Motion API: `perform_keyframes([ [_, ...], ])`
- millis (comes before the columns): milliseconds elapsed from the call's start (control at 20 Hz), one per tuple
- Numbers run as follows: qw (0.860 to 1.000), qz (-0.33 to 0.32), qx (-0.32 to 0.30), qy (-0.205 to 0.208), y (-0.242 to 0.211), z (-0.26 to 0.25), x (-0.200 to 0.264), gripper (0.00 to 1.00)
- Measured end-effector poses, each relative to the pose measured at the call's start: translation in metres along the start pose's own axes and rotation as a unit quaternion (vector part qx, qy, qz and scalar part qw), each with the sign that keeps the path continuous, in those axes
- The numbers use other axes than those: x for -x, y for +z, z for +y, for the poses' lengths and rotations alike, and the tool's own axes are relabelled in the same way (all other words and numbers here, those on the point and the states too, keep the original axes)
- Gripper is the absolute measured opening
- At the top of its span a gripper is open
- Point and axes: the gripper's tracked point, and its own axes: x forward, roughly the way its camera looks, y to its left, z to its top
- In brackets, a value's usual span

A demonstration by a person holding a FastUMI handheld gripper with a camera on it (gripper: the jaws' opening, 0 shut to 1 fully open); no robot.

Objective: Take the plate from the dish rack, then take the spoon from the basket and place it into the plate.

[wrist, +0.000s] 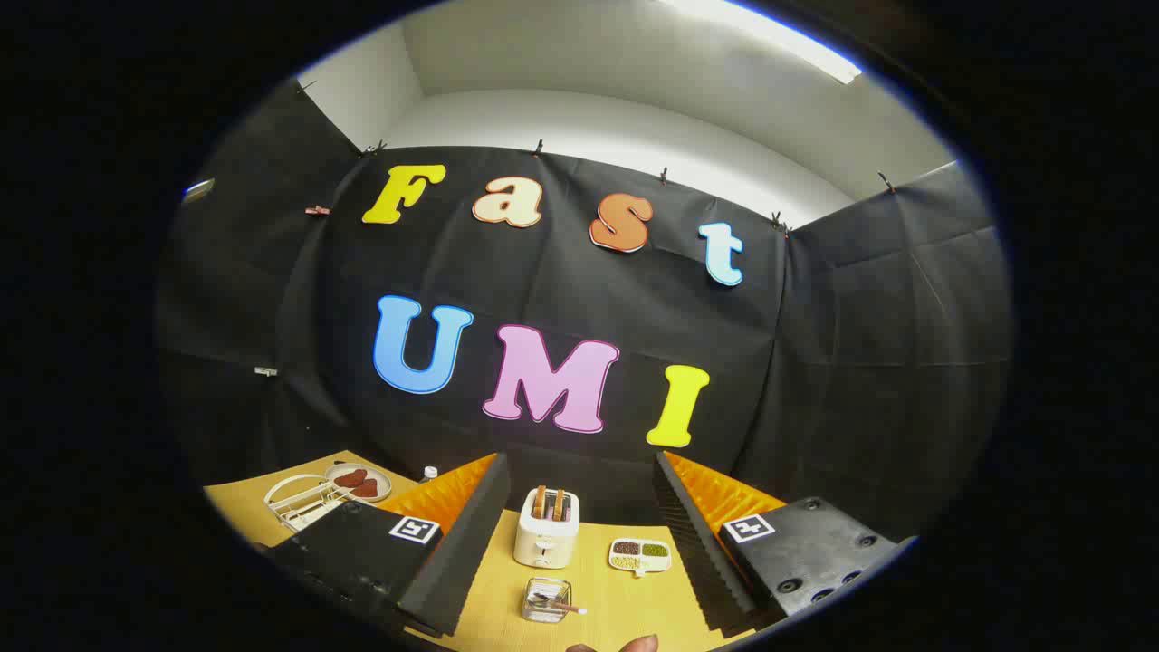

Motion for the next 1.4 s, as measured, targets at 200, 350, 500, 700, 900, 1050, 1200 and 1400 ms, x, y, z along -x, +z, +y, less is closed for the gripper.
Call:
perform_keyframes([
  [200, 1.000, 0.007, -0.001, -0.003, -0.005, -0.006, 0.001, 0.97],
  [350, 1.000, 0.012, -0.005, -0.004, -0.008, -0.008, 0.004, 0.98],
  [500, 1.000, 0.017, -0.008, -0.004, -0.011, -0.008, 0.005, 0.97],
  [700, 1.000, 0.020, -0.009, 0.002, -0.011, -0.002, 0.003, 0.97],
  [900, 1.000, 0.022, -0.009, 0.015, -0.010, 0.011, 0.001, 0.97],
  [1050, 0.999, 0.037, -0.016, 0.036, -0.012, 0.031, -0.009, 0.97],
  [1200, 0.993, 0.084, -0.034, 0.073, -0.028, 0.061, -0.025, 0.97],
  [1400, 0.982, 0.160, -0.039, 0.096, -0.068, 0.096, -0.053, 0.98],
])
